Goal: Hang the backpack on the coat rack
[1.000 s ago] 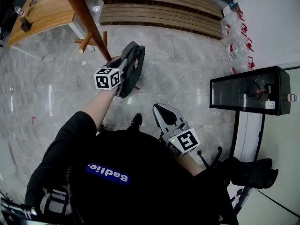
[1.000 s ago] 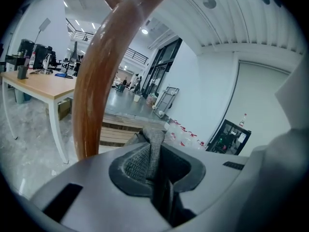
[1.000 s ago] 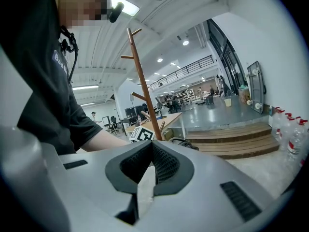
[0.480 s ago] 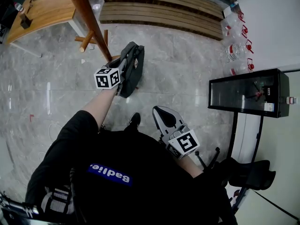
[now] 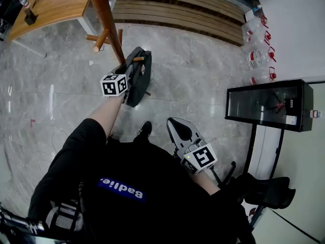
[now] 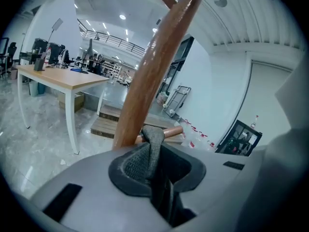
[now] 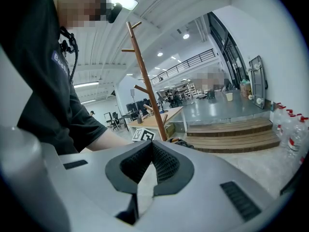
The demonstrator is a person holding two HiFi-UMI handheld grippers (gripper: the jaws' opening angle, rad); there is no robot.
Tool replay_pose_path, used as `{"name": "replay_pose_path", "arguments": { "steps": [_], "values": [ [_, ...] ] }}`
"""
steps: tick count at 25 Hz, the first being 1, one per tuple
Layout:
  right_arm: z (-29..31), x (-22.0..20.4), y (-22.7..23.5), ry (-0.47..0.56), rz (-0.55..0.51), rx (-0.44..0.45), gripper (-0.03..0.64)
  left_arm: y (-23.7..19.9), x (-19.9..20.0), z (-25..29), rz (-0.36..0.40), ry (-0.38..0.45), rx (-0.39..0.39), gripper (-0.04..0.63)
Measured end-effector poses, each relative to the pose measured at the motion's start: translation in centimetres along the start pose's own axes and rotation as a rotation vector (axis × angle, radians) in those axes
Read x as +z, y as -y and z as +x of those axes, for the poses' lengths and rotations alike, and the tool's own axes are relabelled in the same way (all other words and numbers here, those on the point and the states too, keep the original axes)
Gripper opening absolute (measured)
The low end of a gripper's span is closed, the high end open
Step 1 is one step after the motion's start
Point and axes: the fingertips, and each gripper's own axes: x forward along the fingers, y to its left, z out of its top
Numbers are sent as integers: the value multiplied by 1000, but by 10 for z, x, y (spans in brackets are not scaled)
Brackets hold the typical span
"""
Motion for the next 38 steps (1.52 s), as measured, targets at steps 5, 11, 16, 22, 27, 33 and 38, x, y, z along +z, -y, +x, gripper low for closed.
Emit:
{"name": "replay_pose_path", "arguments": {
  "steps": [5, 11, 16, 22, 27, 33, 38],
  "values": [
    [1, -1, -7, -9, -5, 0, 6, -9, -7, -3, 10, -1, -6, 75],
    [4, -9, -21, -27, -13, -17, 8, -12, -14, 3, 17, -63, -75, 98],
    [8, -7, -42, 2, -21, -37, 8, -13, -17, -10, 52, -167, -98, 129],
    [26, 2, -91, 67, -41, -75, 8, -7, -8, -78, 186, -157, -200, 129],
    [53, 4, -143, 146, -4, -119, 8, -2, 18, -166, 244, -67, -313, 129],
    [74, 10, -194, 185, -10, -146, 8, 10, 49, -261, 270, 24, -417, 129],
    [82, 18, -224, 188, -18, -128, 8, 26, 67, -327, 234, 85, -472, 129]
  ]
}}
